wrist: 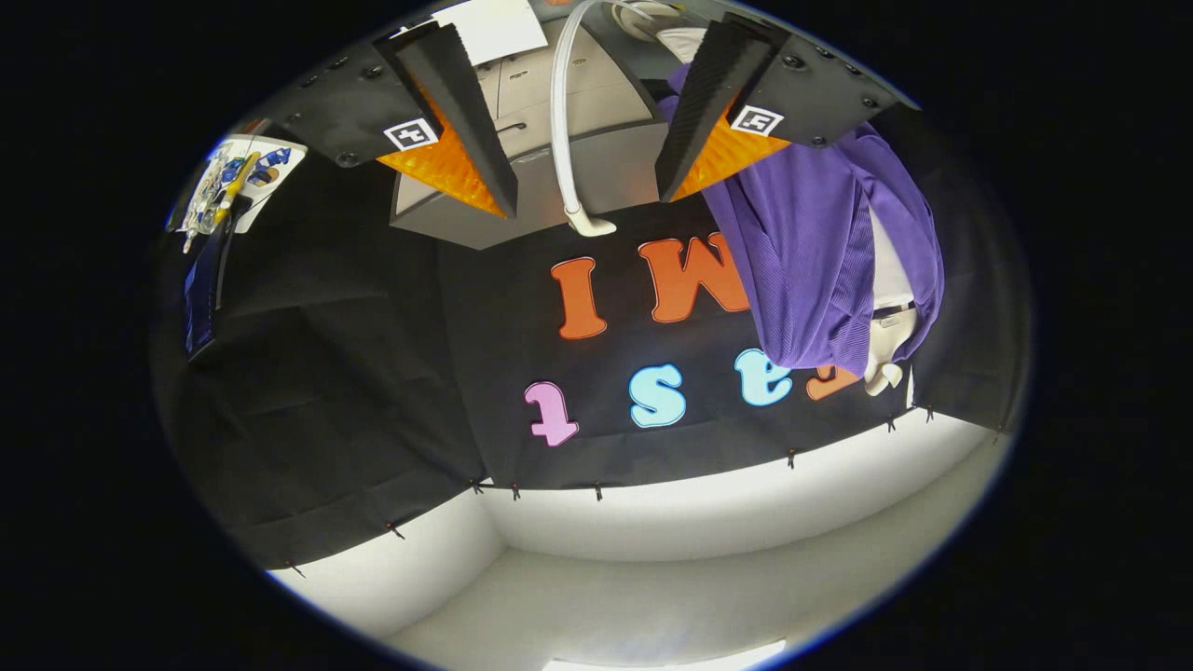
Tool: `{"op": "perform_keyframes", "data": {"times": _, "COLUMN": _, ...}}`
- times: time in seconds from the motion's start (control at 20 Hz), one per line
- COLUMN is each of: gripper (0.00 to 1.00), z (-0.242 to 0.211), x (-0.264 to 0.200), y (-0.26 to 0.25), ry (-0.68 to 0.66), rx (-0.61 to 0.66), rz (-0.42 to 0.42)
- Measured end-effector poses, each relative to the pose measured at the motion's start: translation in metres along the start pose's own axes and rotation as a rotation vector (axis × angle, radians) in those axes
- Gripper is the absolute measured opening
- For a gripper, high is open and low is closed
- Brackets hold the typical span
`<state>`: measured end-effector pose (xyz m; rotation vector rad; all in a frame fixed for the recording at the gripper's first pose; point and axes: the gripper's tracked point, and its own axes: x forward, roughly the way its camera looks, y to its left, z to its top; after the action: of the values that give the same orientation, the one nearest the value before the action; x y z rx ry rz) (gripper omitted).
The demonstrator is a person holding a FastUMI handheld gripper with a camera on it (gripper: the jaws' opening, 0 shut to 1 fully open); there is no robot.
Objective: Iron the clothes twice with a garment steamer, once on the left side and once on the right side.
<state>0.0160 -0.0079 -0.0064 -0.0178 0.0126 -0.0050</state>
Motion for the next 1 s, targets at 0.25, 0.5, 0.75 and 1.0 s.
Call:
{"op": "perform_keyframes", "data": {"times": 0.25, "gripper": 0.98, "z": -0.007, "x": 0.034, "y": 0.009, "ry": 0.027, "rx": -0.074, "rz": 0.027}}
{"op": "perform_keyframes", "data": {"times": 0.5, "gripper": 0.98, "z": -0.022, "x": 0.095, "y": 0.013, "ry": 0.087, "rx": -0.133, "rz": 0.068}}
{"op": "perform_keyframes", "data": {"times": 0.75, "gripper": 1.00, "z": -0.049, "x": 0.174, "y": 0.007, "ry": 0.196, "rx": -0.234, "rz": 0.062}}
{"op": "perform_keyframes", "data": {"times": 1.0, "gripper": 0.99, "z": -0.082, "x": 0.250, "y": 0.000, "ry": 0.283, "rx": -0.310, "rz": 0.038}}
